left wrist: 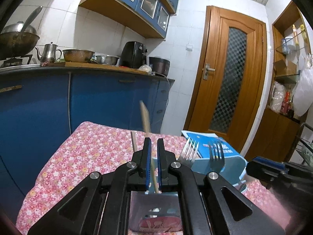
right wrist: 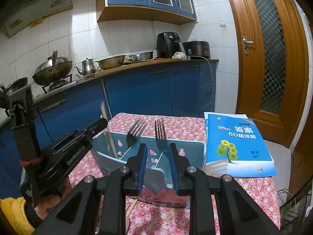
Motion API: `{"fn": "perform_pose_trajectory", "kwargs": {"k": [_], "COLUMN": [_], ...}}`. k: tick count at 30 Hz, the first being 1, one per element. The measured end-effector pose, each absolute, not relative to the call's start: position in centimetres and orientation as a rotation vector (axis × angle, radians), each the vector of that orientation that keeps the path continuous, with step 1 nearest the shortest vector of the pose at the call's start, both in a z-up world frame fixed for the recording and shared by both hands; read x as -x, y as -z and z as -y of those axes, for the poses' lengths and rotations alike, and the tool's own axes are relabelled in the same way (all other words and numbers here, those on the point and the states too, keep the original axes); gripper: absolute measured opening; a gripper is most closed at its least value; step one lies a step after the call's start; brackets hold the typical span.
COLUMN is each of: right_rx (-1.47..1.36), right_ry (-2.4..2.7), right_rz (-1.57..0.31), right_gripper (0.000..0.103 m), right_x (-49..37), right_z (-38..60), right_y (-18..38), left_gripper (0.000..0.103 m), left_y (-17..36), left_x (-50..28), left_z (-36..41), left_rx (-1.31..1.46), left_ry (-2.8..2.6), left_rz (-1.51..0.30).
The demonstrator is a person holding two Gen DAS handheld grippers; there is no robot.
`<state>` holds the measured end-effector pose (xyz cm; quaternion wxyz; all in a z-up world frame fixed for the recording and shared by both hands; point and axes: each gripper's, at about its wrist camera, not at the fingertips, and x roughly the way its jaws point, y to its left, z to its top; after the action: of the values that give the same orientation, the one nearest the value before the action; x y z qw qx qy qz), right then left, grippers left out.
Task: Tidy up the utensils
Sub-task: 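Lower the chopstick and fork into the caddy and open both tools, then move both tools back toward the remaining utensils on the cloth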
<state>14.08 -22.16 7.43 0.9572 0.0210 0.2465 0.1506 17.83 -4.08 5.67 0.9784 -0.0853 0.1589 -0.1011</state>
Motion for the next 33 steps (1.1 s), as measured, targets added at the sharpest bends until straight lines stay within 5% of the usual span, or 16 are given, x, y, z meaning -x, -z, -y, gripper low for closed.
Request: {"fn": "perform_pose_trajectory", "kwargs": {"k": [11, 33], "right_rx": [-0.096, -0.171], "right_ry": [-0.276, -0.294], "right_rz": [-0.514, -0.614], "right_gripper": [0.037, 0.047], "right_x": [-11.3, -5.5], "right_z": [23.3, 23.2], "right_y": [-7.4, -5.2], "left_gripper": [0.026, 0.028], "left_y": [-6.3, -5.8], "left_x": [-16.0, -8.9], "left_z": [3.5, 1.3], "left_rx": [0.179, 0.124], "left_ry": [0.228, 0.236], "left_rz": [-0.420, -0.630]}}
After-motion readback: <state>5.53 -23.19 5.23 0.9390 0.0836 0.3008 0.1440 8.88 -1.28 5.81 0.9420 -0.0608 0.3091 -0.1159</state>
